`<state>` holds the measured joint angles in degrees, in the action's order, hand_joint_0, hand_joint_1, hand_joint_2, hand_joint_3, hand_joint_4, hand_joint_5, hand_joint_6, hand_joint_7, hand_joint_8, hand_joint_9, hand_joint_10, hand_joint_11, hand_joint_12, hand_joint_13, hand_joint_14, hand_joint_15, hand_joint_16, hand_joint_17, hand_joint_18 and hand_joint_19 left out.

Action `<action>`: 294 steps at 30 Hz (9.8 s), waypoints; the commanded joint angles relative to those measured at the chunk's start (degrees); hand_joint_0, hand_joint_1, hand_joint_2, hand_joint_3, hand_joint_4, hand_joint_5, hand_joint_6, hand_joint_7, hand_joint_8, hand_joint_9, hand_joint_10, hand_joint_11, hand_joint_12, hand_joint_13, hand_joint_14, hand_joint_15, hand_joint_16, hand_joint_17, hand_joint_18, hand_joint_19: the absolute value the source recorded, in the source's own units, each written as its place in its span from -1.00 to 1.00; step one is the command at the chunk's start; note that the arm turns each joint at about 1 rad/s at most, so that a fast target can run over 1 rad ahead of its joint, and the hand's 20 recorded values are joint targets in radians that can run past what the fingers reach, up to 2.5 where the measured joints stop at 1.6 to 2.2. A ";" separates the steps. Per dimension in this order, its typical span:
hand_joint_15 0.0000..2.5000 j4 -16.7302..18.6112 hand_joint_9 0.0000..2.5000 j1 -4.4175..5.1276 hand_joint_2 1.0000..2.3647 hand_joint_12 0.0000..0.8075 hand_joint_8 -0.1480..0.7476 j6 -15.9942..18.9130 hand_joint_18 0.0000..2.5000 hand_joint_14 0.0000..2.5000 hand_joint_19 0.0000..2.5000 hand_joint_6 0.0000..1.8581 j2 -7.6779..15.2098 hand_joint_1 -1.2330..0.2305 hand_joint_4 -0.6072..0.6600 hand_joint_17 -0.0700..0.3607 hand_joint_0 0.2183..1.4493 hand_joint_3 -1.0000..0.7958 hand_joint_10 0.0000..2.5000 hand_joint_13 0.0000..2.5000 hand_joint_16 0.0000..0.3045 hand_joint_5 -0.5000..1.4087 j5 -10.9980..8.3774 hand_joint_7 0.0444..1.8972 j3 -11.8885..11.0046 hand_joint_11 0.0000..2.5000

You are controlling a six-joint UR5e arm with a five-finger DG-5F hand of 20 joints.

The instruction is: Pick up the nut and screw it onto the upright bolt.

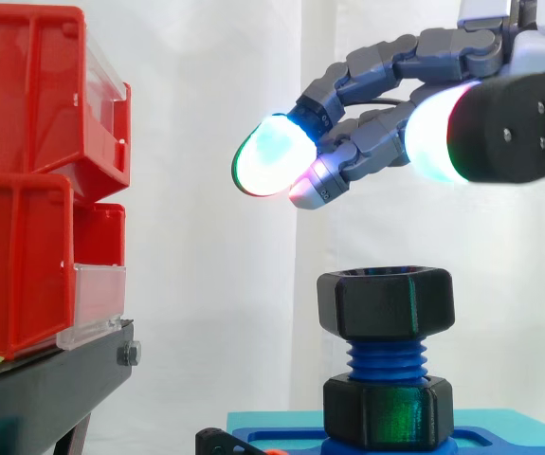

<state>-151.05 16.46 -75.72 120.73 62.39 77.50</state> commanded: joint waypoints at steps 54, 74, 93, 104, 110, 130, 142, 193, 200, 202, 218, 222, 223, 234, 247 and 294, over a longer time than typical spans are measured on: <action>-1.00 7.00 -0.69 -3.54 -1.00 0.02 -0.02 2.60 -1.00 -1.00 -1.00 -0.46 3.37 -0.18 0.33 -0.08 -0.75 -0.44 -1.00 -0.86 -0.63 -0.67 7.75 -0.15 3.89 -1.00; -1.00 6.30 -0.61 -3.71 -1.00 -0.12 -0.06 2.69 -0.99 -1.00 -1.00 -0.46 3.37 -0.17 0.31 -0.22 -0.59 -0.44 -1.00 -0.81 -0.71 -0.62 7.92 0.10 3.98 -0.98; -1.00 5.68 -0.48 -4.68 -1.00 -0.20 -0.11 2.69 -0.92 -1.00 -1.00 -0.36 3.29 -0.25 0.23 -0.29 -0.52 -0.44 -1.00 -0.72 -0.76 -0.53 9.07 0.23 3.89 -0.96; -1.00 4.01 -0.27 -5.47 -1.00 -0.21 -0.15 2.69 -0.82 -1.00 -1.00 -0.43 3.29 -0.08 0.19 -0.30 -0.59 -0.44 -1.00 -0.62 -0.77 -0.44 10.30 0.37 3.80 -0.97; -1.00 2.87 -0.11 -5.82 -1.00 -0.24 -0.22 2.69 -0.71 -1.00 -0.97 -0.46 3.20 -0.01 0.12 -0.31 -0.64 -0.44 -1.00 -0.53 -0.77 -0.40 10.56 0.39 3.80 -1.00; -1.00 -0.47 0.16 -6.18 -1.00 -0.33 -0.33 2.60 -0.47 -1.00 -0.90 -0.46 2.85 0.40 0.02 -0.32 -0.68 -0.44 -1.00 -0.32 -0.78 -0.36 11.00 0.45 2.75 -1.00; -1.00 -7.42 0.29 -6.70 -1.00 -0.38 -0.35 2.42 -0.35 -1.00 -0.83 -0.46 2.85 0.43 0.05 -0.31 -0.73 -0.44 -1.00 -0.24 -0.77 -0.35 11.09 0.47 0.20 -1.00; -1.00 -4.60 -0.70 -7.93 -1.00 0.08 -0.03 1.28 -0.99 -1.00 -0.96 -0.46 -0.67 -0.43 0.23 0.00 -0.89 -0.44 -1.00 -0.89 -0.57 -0.74 11.35 -0.25 -2.18 -1.00; -1.00 -4.16 -0.68 -6.61 -1.00 0.06 -0.04 3.74 -1.00 -1.00 -0.97 -0.46 -0.58 -0.46 0.23 -0.03 -0.85 -0.44 -1.00 -0.89 -0.59 -0.74 11.00 -0.25 -2.18 -1.00; -1.00 -4.43 -0.68 -6.09 -1.00 0.06 -0.04 4.53 -1.00 -1.00 -0.97 -0.46 -0.67 -0.46 0.23 -0.03 -0.85 -0.44 -1.00 -0.89 -0.59 -0.74 10.74 -0.25 -2.18 -1.00; -1.00 -6.71 -0.68 -2.92 -1.00 0.02 -0.05 7.43 -1.00 -1.00 -0.99 -0.46 0.21 -0.48 0.22 -0.07 -0.81 -0.44 -1.00 -0.90 -0.62 -0.74 6.08 -0.26 -2.09 -1.00; -1.00 -6.10 -0.68 -2.57 -1.00 0.01 -0.05 7.52 -1.00 -1.00 -0.99 -0.46 1.27 -0.48 0.22 -0.09 -0.80 -0.44 -1.00 -0.90 -0.63 -0.74 5.46 -0.26 -2.09 -1.00; -1.00 -5.31 -0.68 -2.40 -1.00 0.01 -0.05 7.52 -1.00 -1.00 -0.99 -0.46 1.79 -0.48 0.22 -0.09 -0.80 -0.44 -1.00 -0.90 -0.63 -0.74 5.20 -0.26 -2.09 -1.00; -1.00 -8.21 -0.64 -1.69 -1.00 0.00 -0.04 8.14 -1.00 -1.00 -1.00 -0.46 1.97 -0.49 0.23 -0.09 -0.79 -0.44 -1.00 -0.88 -0.63 -0.73 3.71 -0.26 -2.09 -1.00; -1.00 -6.54 -0.60 -1.69 -1.00 -0.02 0.00 8.22 -0.99 -1.00 -1.00 -0.46 1.97 -0.35 0.28 -0.10 -0.81 -0.44 -1.00 -0.86 -0.64 -0.70 3.79 -0.21 0.02 -0.98; -1.00 -17.17 -0.16 -5.56 -1.00 -0.04 0.06 7.34 -0.76 -1.00 -0.98 -0.46 -0.67 0.17 0.40 -0.15 -0.85 -0.44 -1.00 -0.56 -0.67 -0.46 7.05 0.40 0.02 -0.95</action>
<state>-167.43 11.04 -68.22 120.58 69.43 77.51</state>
